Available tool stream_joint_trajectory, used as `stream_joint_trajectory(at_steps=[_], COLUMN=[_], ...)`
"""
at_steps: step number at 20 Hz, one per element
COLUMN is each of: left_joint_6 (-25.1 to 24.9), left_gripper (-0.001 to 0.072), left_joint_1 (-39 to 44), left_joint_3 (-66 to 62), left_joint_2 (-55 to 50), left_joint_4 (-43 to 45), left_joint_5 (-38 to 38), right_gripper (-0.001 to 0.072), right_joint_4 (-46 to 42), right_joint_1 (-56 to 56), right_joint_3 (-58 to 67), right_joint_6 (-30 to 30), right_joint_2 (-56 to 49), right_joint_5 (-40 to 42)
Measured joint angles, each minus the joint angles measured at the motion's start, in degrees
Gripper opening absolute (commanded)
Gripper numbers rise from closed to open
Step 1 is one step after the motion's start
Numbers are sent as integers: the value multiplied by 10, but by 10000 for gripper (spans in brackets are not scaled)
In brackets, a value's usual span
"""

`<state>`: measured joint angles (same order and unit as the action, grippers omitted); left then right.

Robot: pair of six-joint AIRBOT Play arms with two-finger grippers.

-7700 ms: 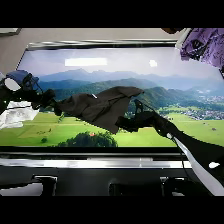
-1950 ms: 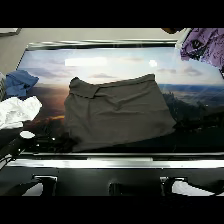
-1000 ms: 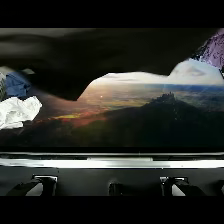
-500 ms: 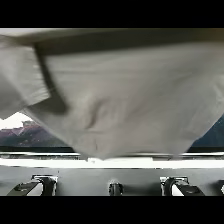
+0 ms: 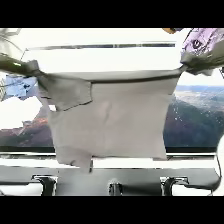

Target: Fold the clothes and pants, and hang the long-sleeved shirts on hangers.

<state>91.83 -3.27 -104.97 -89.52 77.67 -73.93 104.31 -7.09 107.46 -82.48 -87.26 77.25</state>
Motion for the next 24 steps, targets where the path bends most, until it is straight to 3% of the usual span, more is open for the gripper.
stream_joint_trajectory(at_steps=[5,9,12,18,24], left_joint_6=[-15,-38,-50,-73,-79], left_gripper=[18,18,19,19,20], left_joint_1=[18,15,6,-10,-11], left_joint_3=[3,3,3,4,5], left_joint_2=[-150,-191,-199,-206,-217], left_joint_4=[-14,-29,-33,-34,-34], left_joint_5=[160,212,176,28,-37], right_gripper=[30,30,30,30,31], right_joint_4=[8,14,15,2,-10], right_joint_1=[0,0,0,5,17], right_joint_3=[-14,-16,-16,-17,-41], right_joint_6=[-9,-10,-10,-9,-9], right_joint_2=[-139,-183,-194,-200,-201], right_joint_5=[-134,-181,-144,-13,30])
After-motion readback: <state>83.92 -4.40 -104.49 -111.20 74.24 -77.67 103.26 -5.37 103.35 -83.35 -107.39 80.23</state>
